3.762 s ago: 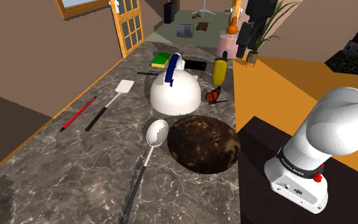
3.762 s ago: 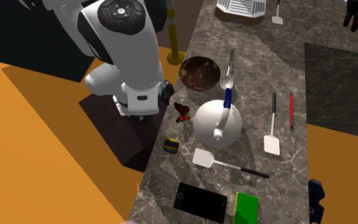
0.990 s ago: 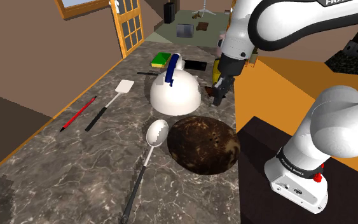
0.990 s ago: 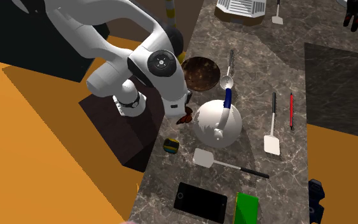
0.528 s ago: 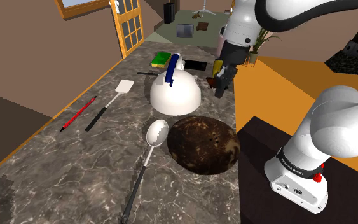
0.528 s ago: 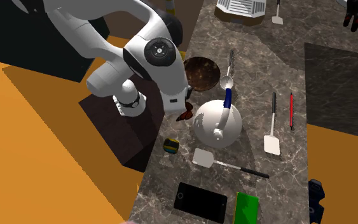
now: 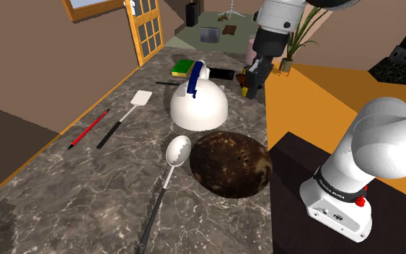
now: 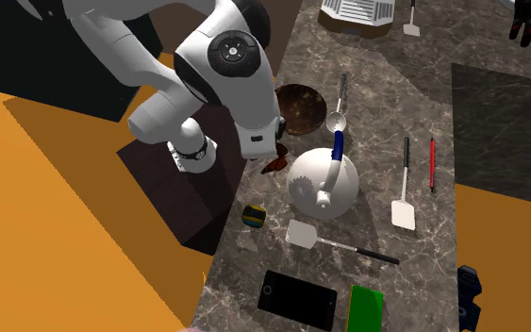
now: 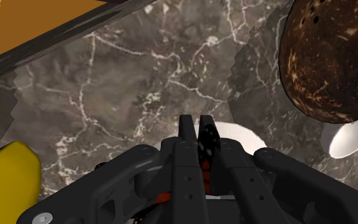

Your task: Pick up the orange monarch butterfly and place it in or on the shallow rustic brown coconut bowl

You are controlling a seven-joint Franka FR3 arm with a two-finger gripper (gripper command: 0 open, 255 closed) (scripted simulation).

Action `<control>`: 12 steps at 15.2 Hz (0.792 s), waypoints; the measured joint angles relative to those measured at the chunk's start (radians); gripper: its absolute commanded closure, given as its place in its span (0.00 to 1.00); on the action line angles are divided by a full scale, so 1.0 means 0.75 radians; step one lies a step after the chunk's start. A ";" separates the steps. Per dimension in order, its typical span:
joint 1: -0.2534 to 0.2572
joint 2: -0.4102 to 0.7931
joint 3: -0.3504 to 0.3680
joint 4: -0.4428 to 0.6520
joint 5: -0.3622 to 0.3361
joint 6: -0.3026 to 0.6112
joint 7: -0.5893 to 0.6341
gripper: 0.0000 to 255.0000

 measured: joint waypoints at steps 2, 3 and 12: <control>0.000 -0.003 -0.002 0.036 -0.004 -0.038 0.008 1.00; 0.000 0.000 -0.001 0.057 -0.004 -0.056 0.015 1.00; 0.087 -0.063 0.178 0.085 0.118 -0.099 0.217 1.00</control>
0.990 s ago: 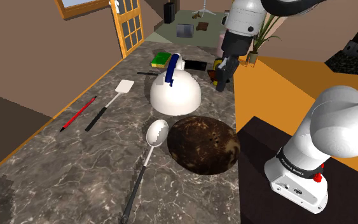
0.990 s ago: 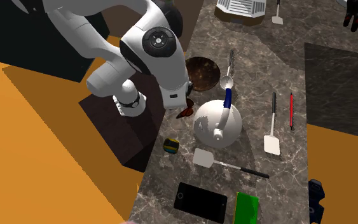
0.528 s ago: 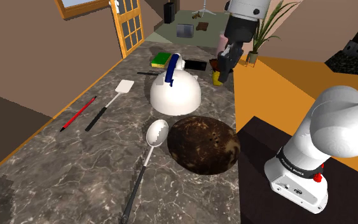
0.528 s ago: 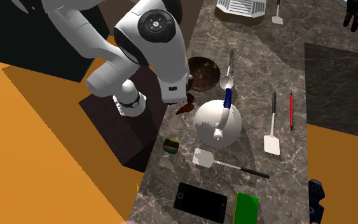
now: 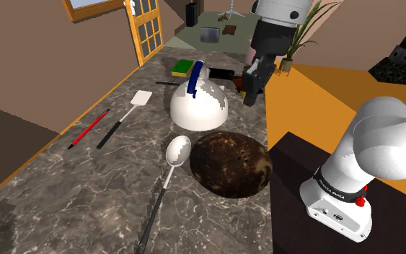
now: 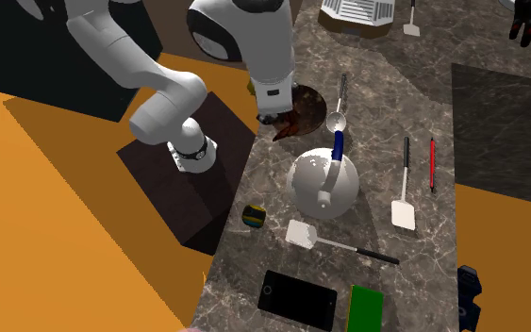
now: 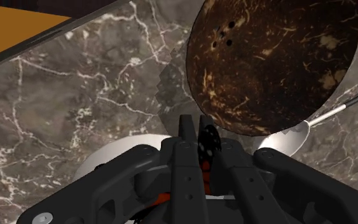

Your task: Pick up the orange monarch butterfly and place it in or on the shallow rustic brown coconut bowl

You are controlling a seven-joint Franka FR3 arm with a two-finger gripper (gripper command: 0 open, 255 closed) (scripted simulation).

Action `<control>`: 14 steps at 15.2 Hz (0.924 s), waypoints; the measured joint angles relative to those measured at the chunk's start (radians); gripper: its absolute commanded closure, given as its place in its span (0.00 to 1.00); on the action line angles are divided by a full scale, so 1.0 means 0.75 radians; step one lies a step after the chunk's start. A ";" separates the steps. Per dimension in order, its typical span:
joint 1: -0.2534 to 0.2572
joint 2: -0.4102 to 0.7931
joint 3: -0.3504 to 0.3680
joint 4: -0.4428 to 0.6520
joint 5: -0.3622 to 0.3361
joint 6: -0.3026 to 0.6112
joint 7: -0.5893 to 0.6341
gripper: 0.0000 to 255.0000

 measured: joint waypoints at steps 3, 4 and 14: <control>0.037 -0.004 0.088 0.013 0.059 0.008 0.091 1.00; 0.051 -0.002 0.122 0.018 0.081 0.015 0.125 1.00; 0.116 0.048 0.345 0.048 0.213 0.105 0.322 1.00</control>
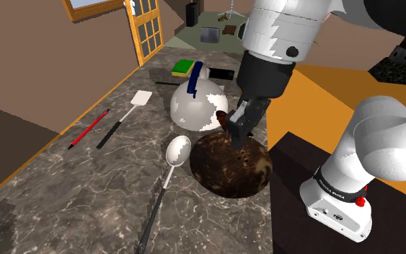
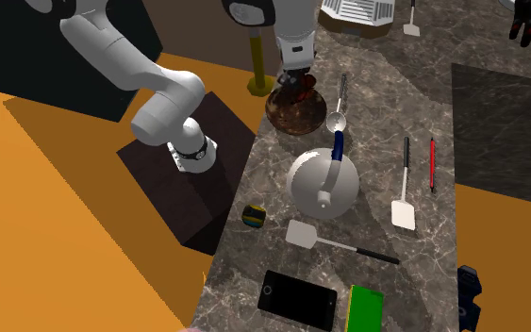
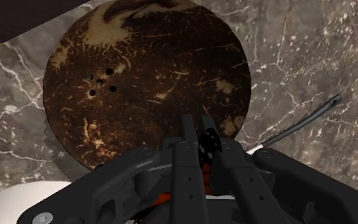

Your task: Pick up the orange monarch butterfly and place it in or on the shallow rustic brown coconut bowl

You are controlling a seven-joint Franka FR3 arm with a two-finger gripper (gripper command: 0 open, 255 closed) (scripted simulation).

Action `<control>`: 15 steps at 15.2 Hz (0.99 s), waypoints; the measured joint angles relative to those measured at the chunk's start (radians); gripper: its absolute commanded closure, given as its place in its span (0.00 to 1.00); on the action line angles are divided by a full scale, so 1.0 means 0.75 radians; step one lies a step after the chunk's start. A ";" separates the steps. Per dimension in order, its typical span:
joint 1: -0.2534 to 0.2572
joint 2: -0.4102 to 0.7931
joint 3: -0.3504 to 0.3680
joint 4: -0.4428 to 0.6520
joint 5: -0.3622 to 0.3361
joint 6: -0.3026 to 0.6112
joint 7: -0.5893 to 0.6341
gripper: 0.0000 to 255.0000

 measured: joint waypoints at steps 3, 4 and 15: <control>0.008 -0.003 0.017 -0.056 0.019 0.052 -0.010 1.00; 0.010 -0.002 0.024 -0.070 0.025 0.068 -0.013 1.00; 0.025 0.008 0.067 -0.174 0.069 0.181 -0.033 1.00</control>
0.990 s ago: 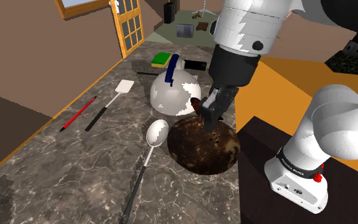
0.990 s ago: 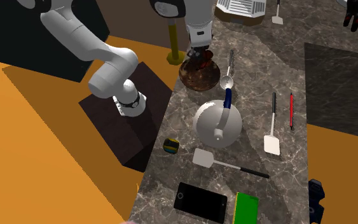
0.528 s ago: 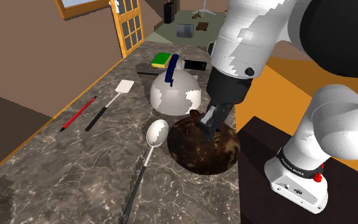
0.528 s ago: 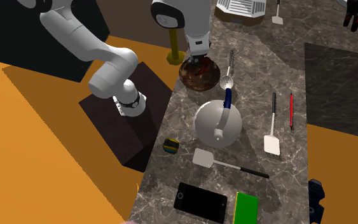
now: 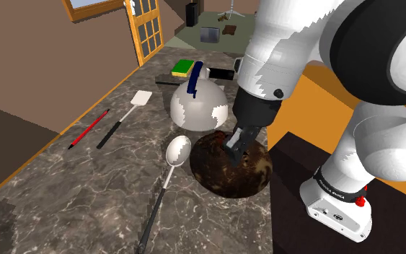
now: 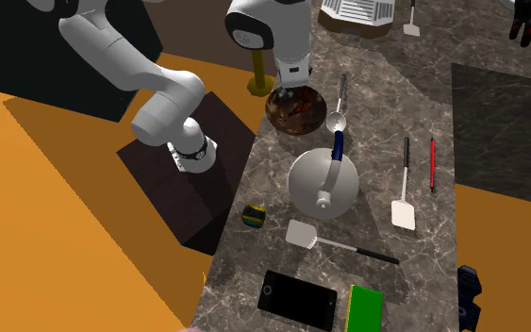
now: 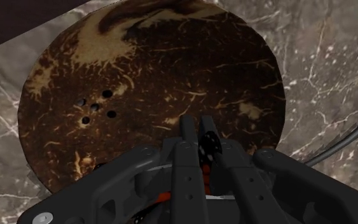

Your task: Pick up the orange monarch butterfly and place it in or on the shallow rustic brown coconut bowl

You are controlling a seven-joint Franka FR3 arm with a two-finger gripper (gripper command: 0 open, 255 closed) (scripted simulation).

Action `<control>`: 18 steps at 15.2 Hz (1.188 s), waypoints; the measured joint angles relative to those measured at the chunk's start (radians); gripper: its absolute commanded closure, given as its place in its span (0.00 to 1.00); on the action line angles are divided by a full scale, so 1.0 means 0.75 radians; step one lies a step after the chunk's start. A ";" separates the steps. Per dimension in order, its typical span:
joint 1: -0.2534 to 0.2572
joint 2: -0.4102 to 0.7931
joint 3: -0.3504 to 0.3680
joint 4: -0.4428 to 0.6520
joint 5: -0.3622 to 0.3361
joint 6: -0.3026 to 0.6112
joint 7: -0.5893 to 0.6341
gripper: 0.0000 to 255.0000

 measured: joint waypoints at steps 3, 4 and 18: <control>0.000 0.000 0.000 0.000 0.000 0.001 0.000 0.00; 0.000 0.000 0.000 0.000 0.000 0.001 0.000 0.00; -0.016 -0.045 -0.083 0.126 -0.067 -0.177 0.014 0.00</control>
